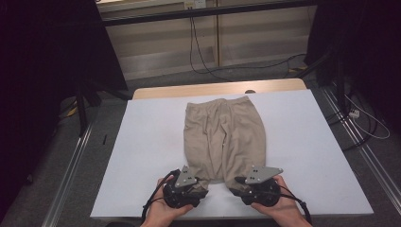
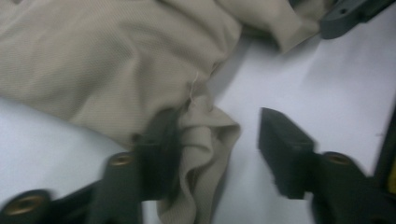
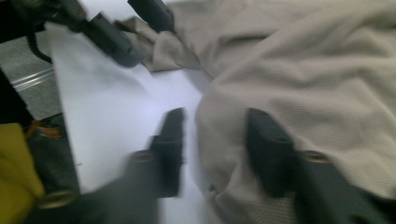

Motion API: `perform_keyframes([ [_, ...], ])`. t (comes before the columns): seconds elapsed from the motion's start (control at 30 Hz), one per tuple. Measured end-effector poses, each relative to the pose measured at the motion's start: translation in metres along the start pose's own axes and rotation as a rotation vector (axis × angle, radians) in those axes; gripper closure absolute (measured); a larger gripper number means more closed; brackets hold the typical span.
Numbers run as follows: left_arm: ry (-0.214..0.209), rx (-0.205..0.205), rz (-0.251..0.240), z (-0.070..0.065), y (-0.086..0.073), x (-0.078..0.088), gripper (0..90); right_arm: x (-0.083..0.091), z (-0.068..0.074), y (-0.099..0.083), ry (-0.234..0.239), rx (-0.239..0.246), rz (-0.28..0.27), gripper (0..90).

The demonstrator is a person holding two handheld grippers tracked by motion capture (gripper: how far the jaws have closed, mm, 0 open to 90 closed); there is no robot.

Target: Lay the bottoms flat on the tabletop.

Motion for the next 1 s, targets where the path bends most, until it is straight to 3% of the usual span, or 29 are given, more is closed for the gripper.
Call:
perform_keyframes([
  [0.03,0.015,-0.001,0.007,0.003,0.0,-0.004,37.5,-0.005,0.0,-0.003,-0.031,0.032,0.027,42.6],
  [0.13,0.016,0.012,0.001,0.006,0.001,-0.005,36.2,-0.009,0.001,-0.005,-0.048,0.054,0.039,40.7],
  [0.2,0.01,0.028,-0.008,0.01,0.002,-0.006,39.6,-0.011,0.0,-0.006,-0.064,0.059,0.047,45.3],
  [0.23,0.002,0.035,-0.005,0.014,0.003,-0.007,41.4,-0.012,-0.006,-0.007,-0.097,0.068,0.046,61.4],
  [0.3,0.009,0.03,0.005,0.017,0.004,-0.008,44.8,-0.01,-0.013,-0.007,-0.097,0.041,0.042,74.2],
  [0.33,0.005,0.027,0.017,0.018,0.005,-0.008,44.8,-0.01,-0.013,-0.007,-0.097,0.041,0.042,74.2],
  [0.37,0.014,0.048,0.017,0.018,0.007,-0.009,48.0,-0.007,-0.021,-0.006,-0.105,0.016,0.037,83.5],
  [0.43,0.022,0.053,0.026,0.02,0.008,-0.008,56.3,-0.002,-0.03,-0.004,-0.121,-0.004,0.023,85.4],
  [0.47,0.022,0.053,0.026,0.02,0.008,-0.008,65.0,-0.002,-0.03,-0.004,-0.121,-0.004,0.023,85.4],
  [0.53,0.025,0.069,0.027,0.024,0.007,-0.005,79.3,0.007,-0.044,0.001,-0.157,-0.04,-0.015,85.9],
  [0.67,-0.003,0.099,0.029,0.024,0.007,-0.002,83.5,0.016,-0.056,0.004,-0.19,-0.071,-0.042,86.0],
  [0.7,-0.038,0.118,-0.007,0.021,0.012,0.003,83.9,0.022,-0.064,0.005,-0.211,-0.096,-0.063,86.0],
  [0.73,-0.038,0.118,-0.007,0.021,0.012,0.003,83.9,0.022,-0.064,0.005,-0.211,-0.096,-0.063,86.0],
  [0.8,-0.049,0.125,-0.056,0.021,0.021,0.012,84.0,0.027,-0.071,0.006,-0.222,-0.118,-0.076,86.0],
  [0.9,-0.051,0.14,-0.156,0.024,0.047,0.03,84.0,0.028,-0.08,0.001,-0.24,-0.137,-0.067,85.8],
  [0.93,-0.051,0.14,-0.156,0.024,0.047,0.03,84.0,0.028,-0.08,0.001,-0.24,-0.137,-0.067,85.8],
  [1.0,-0.05,0.143,-0.201,0.028,0.062,0.038,84.0,0.028,-0.083,0.001,-0.249,-0.142,-0.066,85.7],
])
Point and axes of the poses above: each handheld gripper's, and its own axes: x roughly backward along the jaws, y roughly out of its top, z roughly to its left, the point moved 8 cm from there along -x, roughly forward along the jaws, and after that the axes turned 9 degrees about -y, right-handed, at the moved point
